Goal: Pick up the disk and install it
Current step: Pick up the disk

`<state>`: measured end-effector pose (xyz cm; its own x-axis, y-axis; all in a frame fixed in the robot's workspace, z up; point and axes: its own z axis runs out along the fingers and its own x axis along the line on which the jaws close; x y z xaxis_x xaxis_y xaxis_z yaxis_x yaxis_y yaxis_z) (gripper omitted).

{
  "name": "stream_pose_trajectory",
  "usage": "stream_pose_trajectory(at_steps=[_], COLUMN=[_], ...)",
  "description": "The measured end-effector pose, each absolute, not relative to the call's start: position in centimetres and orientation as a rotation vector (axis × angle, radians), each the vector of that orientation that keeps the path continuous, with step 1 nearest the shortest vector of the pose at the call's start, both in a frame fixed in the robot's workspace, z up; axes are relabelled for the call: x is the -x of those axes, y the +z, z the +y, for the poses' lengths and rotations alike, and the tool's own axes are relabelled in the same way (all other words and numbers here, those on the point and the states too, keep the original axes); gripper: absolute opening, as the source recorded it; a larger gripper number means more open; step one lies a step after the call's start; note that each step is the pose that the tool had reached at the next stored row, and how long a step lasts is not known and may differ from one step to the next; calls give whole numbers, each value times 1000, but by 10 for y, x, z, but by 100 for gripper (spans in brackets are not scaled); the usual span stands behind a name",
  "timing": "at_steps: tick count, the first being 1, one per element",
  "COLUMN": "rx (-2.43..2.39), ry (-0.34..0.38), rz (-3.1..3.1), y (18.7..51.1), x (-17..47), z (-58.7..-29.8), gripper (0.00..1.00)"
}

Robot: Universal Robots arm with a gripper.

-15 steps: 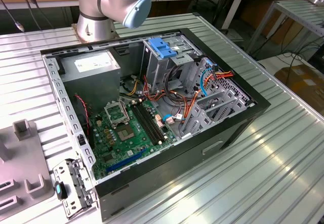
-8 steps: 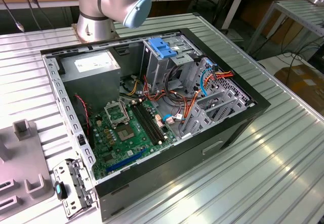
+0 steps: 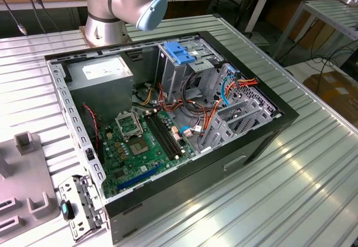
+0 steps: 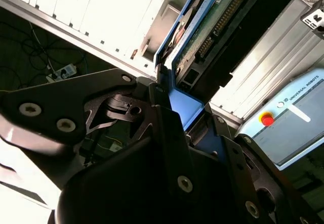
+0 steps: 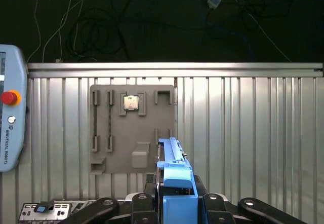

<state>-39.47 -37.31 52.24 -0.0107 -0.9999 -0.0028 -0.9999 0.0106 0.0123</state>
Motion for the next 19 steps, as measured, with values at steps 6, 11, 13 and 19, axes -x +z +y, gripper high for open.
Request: stream_pose_trajectory(at_steps=[6, 11, 13, 19], rx=[-2205, -2205, -2205, -2205], ry=[-17, -17, -17, -17], rz=[-2228, -2228, -2229, -2228], y=[522, 522, 522, 522], x=[383, 371, 368, 358], z=[-373, -373, -373, -373], gripper=[37, 37, 37, 37])
